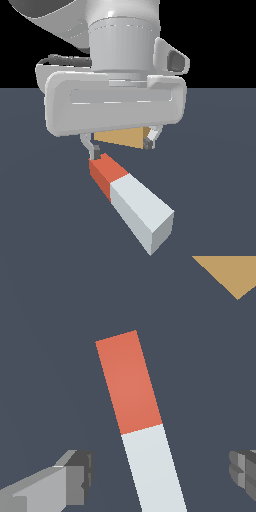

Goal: Insert the peg into the horizontal hole in a box.

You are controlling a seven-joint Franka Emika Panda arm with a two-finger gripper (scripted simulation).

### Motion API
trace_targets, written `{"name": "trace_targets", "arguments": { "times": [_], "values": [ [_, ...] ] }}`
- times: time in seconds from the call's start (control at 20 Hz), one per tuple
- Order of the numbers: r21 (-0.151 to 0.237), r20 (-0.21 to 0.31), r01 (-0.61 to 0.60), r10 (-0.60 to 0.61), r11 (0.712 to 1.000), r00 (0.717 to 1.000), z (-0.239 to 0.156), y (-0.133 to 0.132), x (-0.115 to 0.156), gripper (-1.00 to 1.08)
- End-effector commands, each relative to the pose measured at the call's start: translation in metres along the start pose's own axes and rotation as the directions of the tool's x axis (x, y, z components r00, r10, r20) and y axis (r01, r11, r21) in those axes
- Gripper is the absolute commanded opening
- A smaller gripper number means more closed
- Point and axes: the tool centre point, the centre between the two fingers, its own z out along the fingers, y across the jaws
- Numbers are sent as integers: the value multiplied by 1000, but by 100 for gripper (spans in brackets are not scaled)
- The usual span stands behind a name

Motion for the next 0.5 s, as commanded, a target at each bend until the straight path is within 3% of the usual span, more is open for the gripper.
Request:
{"name": "trace_targets", "arguments": {
  "times": [0.0, 0.45],
  "values": [
    [-4, 1, 57, -57, 998, 998, 6, 0, -10, 100],
    [-12, 5, 209, -209, 978, 978, 24, 3, -36, 100]
  ]
}}
